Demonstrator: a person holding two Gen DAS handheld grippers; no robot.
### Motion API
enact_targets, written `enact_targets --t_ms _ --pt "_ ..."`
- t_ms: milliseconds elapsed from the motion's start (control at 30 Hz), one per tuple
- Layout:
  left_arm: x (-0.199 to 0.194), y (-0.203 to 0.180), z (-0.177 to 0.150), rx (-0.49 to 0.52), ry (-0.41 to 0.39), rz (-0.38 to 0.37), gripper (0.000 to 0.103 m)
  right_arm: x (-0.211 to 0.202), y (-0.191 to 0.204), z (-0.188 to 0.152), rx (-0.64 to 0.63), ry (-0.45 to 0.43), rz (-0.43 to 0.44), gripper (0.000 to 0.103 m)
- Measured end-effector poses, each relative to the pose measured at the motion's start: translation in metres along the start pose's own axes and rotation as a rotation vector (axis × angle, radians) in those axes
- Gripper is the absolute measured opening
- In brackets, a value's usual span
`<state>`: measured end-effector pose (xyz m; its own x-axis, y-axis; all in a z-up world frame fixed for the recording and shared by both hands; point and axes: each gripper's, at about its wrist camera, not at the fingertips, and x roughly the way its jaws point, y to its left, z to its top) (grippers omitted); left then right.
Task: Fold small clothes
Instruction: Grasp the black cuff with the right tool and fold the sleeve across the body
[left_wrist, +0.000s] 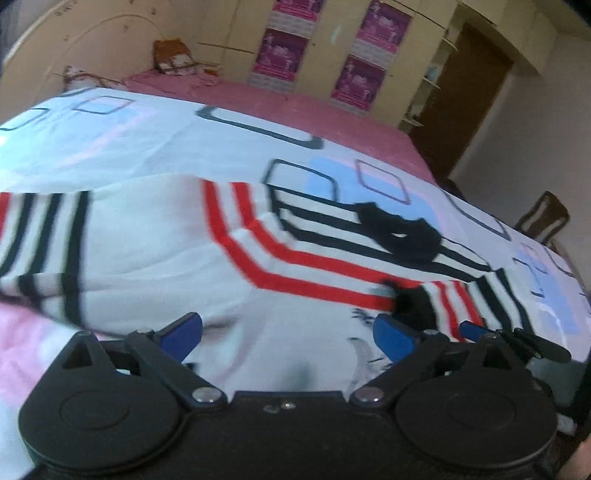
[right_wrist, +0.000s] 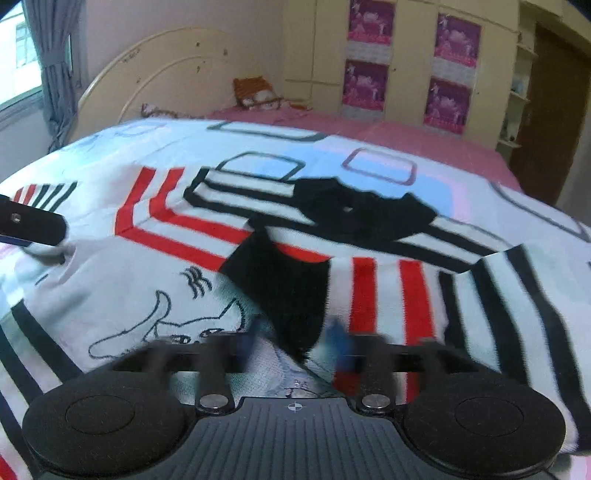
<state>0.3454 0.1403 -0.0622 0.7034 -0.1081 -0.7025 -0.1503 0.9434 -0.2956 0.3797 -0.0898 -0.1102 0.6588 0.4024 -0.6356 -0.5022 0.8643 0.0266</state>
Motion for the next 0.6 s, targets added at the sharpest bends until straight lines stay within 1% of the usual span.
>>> enact_targets --t_ms 67,100,133,167,200,300,333,367,400,467,500,533,567,600 --pt "0.012 -0.012 0.001 0.002 0.022 -0.065 0.086 -0.011 -0.006 -0.001 0.028 -0.017 0.032 0.06" --pt "0.021 -0.017 0.002 -0.004 0.04 -0.099 0.083 -0.019 -0.014 -0.004 0.049 -0.024 0.057 0.058" --pt "0.03 -0.023 0.001 -0.011 0.059 -0.133 0.08 -0.027 -0.02 -0.007 0.063 -0.03 0.059 0.051" --pt "0.04 -0.029 0.001 -0.013 0.076 -0.16 0.076 -0.036 -0.027 -0.009 0.074 -0.03 0.048 0.049" --pt "0.049 -0.035 0.0 -0.009 0.088 -0.175 0.074 -0.047 -0.035 -0.012 0.089 -0.027 0.028 0.048" --pt "0.072 -0.051 0.003 0.019 0.097 -0.207 0.071 -0.08 -0.066 -0.028 0.153 -0.009 -0.039 0.048" --pt "0.079 -0.056 0.005 0.027 0.102 -0.22 0.068 -0.086 -0.077 -0.034 0.173 -0.005 -0.063 0.048" --pt "0.084 -0.06 0.005 0.036 0.108 -0.228 0.062 -0.094 -0.087 -0.04 0.195 0.0 -0.088 0.048" --pt "0.089 -0.065 0.005 0.048 0.115 -0.232 0.058 -0.099 -0.1 -0.047 0.228 0.009 -0.114 0.048" --pt "0.101 -0.074 0.007 0.066 0.135 -0.237 0.042 -0.103 -0.121 -0.057 0.282 0.023 -0.159 0.048" --pt "0.104 -0.076 0.008 0.073 0.142 -0.235 0.039 -0.107 -0.129 -0.061 0.296 0.023 -0.183 0.048" --pt "0.107 -0.078 0.008 0.085 0.144 -0.225 0.03 -0.109 -0.137 -0.064 0.312 0.02 -0.208 0.048" --pt "0.109 -0.08 0.009 0.097 0.146 -0.215 0.016 -0.108 -0.144 -0.064 0.338 0.018 -0.223 0.048" --pt "0.11 -0.081 0.009 0.104 0.144 -0.207 0.008 -0.104 -0.15 -0.065 0.368 0.022 -0.228 0.048"
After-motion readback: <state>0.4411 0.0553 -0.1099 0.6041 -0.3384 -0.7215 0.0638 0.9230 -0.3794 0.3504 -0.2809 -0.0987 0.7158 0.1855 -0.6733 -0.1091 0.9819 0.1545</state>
